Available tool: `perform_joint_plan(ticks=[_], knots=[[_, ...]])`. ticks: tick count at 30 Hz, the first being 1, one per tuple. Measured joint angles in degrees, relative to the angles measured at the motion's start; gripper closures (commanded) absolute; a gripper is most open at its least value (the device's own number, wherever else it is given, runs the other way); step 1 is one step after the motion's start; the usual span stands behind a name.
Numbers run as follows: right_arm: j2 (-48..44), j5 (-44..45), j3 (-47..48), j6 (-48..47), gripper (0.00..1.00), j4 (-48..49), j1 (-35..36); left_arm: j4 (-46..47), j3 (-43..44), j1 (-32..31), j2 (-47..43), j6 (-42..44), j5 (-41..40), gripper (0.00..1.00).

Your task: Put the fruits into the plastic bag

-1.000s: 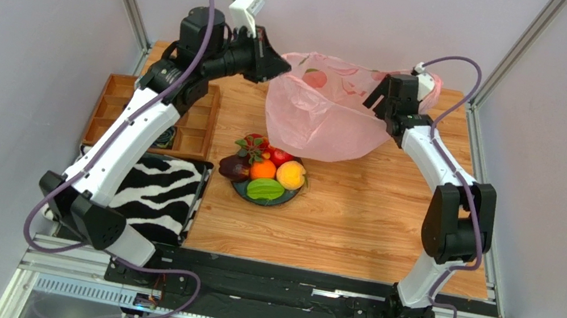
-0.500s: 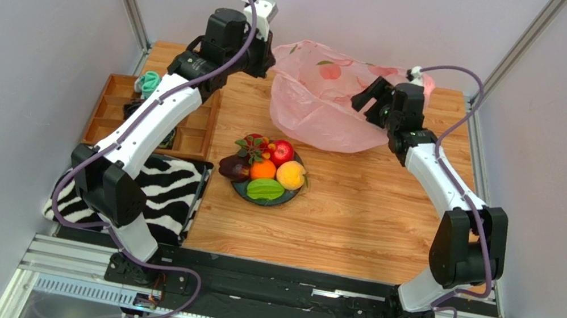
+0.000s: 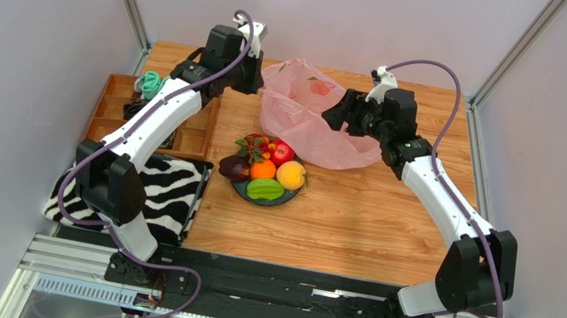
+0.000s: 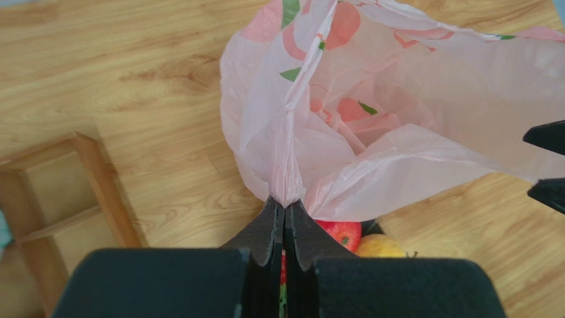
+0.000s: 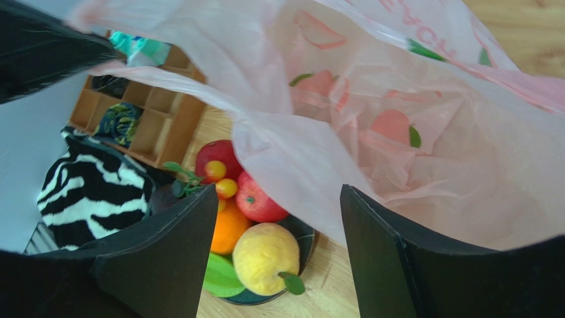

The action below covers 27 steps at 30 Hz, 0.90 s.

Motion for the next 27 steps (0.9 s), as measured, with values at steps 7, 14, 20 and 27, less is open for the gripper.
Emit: perform_joint_plan(ticks=[7,14,20,27], knots=[[-1.95,-0.02,5.7,-9.16,0.29,-5.09,9.64,-2.45,-1.22,0.28,-0.61,-4.79,3.61,1.0],[5.46,-1.07,11.61,-11.41,0.34,-11.32,17.42,-4.37,-1.33,0.81,-0.63,-7.1,4.59,1.0],[15.5,1.6,16.83,-10.78,0.39,-18.4,19.96,-4.35,-4.22,1.09,-1.73,-9.31,5.99,1.0],[20.46,4.85,20.02,-9.4,0.43,-22.53,20.04,-3.28,-4.68,1.09,-1.92,-11.54,7.85,1.0]])
